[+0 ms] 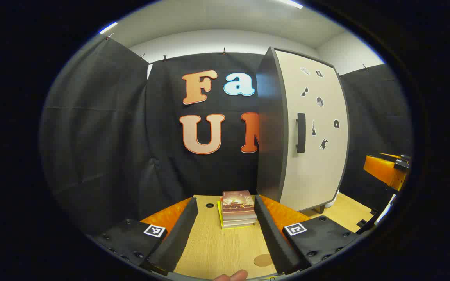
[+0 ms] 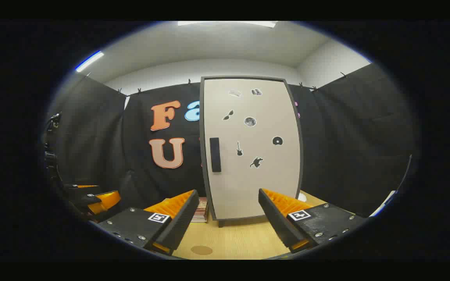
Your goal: Open the cabinet door with the right hand, grasp the bottle in the cabinet with the left hand and place it on the coaster, then close the cabinet door with the right hand.
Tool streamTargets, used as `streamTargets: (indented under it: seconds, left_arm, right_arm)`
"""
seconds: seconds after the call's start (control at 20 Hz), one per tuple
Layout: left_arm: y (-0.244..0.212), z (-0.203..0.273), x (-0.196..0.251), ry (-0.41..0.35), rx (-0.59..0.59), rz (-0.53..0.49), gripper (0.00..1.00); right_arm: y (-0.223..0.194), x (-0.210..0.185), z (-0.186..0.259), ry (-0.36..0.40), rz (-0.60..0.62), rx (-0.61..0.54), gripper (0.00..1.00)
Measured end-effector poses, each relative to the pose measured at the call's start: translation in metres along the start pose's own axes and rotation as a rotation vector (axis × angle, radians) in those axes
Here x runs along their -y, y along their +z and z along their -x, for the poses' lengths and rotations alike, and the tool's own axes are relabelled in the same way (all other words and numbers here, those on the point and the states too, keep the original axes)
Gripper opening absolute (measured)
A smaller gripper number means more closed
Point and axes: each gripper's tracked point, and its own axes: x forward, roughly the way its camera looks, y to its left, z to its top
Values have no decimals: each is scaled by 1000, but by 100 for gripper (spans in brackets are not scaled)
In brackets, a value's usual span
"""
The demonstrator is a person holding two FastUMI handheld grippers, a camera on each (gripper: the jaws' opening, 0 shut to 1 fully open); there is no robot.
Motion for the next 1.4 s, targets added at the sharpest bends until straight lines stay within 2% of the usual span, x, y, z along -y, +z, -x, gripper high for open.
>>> streamTargets:
  seconds: [0.95, 1.15, 1.4]
  left_arm:
    - [-6, -10, -9, 24, -14, 0, 95]
    - [-7, -15, -8, 21, -14, 6, 95]
    - [-9, -26, -11, 21, -17, 10, 95]
  right_arm:
    - [-2, -13, -15, 16, 20, -20, 95]
    - [1, -20, -30, 20, 16, -22, 95]
    - [13, -31, -71, 46, 22, -18, 95]
